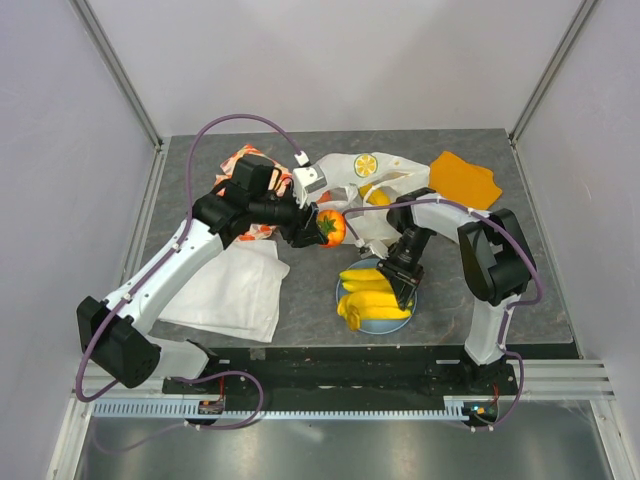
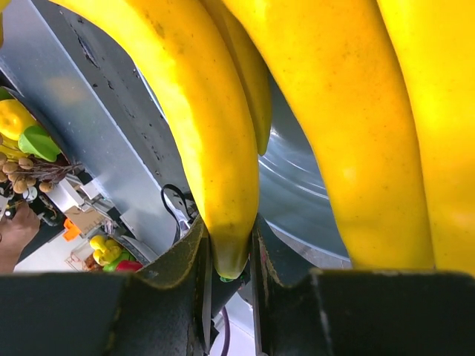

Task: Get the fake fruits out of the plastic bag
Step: Adjust the fake fruit on the plate.

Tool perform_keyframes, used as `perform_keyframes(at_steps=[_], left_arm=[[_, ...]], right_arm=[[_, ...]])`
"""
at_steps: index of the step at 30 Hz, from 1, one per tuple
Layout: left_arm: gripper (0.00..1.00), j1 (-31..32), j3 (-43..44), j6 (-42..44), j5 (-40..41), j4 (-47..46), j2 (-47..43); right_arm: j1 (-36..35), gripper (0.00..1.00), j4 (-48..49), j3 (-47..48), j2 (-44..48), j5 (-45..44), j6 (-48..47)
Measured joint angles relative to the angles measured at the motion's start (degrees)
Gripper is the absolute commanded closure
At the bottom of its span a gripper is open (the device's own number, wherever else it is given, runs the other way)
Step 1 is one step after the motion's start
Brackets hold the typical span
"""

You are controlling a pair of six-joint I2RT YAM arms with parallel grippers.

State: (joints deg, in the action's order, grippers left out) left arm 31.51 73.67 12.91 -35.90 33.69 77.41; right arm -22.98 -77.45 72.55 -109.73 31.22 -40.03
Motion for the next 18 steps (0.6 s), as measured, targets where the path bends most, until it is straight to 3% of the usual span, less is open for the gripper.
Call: perform_keyframes(at_steps=[3,7,15,18], left_arm=[[0.98,0.0,0.0,0.0,0.0,0.0,0.0],[0.98,0.0,0.0,0.0,0.0,0.0,0.0],[0.98,0.0,-0.8,0.0,-0.2,-0.7,0.0],[0.98,0.0,-0.8,0.0,-0.2,-0.9,0.0]], right_arm=[[0.0,0.8,0.0,0.1,-0.1,0.0,0.4],[0.0,0.73,0.0,-0.2,0.0,0.0,0.6],[-0.1,0.69,-0.6,-3.3,-0.2,0.6,0.6],[-0.1,0.48,-1.2,-2.3,-1.5,0.6,0.9]])
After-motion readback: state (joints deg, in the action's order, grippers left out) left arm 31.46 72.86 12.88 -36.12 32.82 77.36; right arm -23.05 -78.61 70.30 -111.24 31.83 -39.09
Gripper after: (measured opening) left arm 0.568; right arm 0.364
